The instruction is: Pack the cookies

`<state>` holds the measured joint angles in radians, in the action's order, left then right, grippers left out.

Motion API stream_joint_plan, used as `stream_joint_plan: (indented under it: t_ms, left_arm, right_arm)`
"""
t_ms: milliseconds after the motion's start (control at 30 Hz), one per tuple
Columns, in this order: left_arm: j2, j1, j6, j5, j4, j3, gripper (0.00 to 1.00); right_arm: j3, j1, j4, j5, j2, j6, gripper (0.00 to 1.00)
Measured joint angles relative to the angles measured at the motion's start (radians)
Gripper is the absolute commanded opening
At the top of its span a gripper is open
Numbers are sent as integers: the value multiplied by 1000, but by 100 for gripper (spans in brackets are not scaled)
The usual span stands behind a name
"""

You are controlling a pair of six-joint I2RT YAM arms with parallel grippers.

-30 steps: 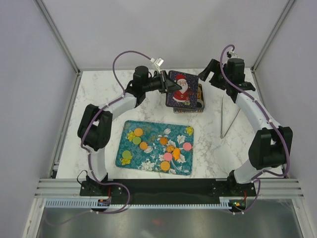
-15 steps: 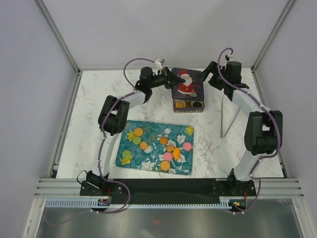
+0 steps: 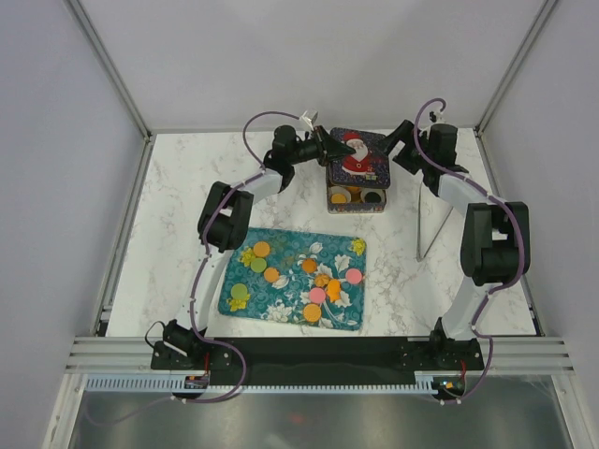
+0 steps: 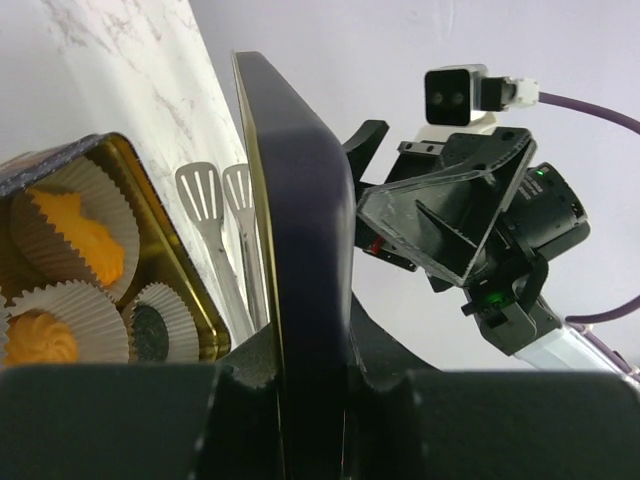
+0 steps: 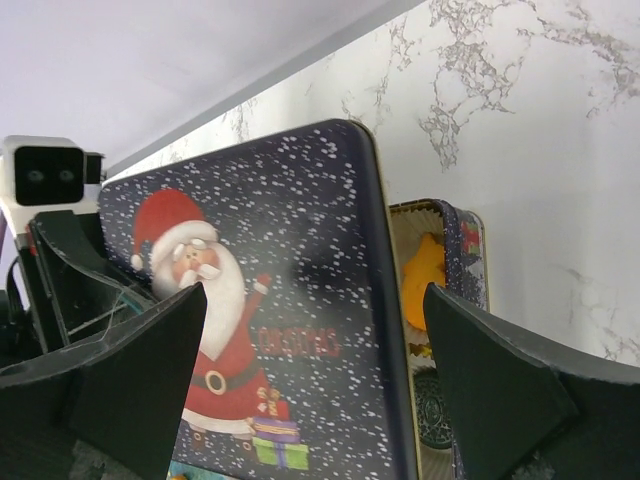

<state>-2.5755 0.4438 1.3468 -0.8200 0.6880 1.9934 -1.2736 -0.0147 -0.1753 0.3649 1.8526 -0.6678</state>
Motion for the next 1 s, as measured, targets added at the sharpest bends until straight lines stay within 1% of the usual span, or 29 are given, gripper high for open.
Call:
stream_joint_plan:
  t_ms: [433, 833, 1000]
  left_arm:
    - [-34, 17, 0, 0, -61, 7, 10]
    - [-37, 16, 0, 2, -61, 7, 10]
    - [-53, 17, 0, 3, -64, 6, 12]
  right_arm:
    - [40, -1, -42, 5, 50, -17, 98]
    - [70, -1, -54, 5, 71, -17, 98]
    - [80, -1, -56, 10, 82, -19, 98]
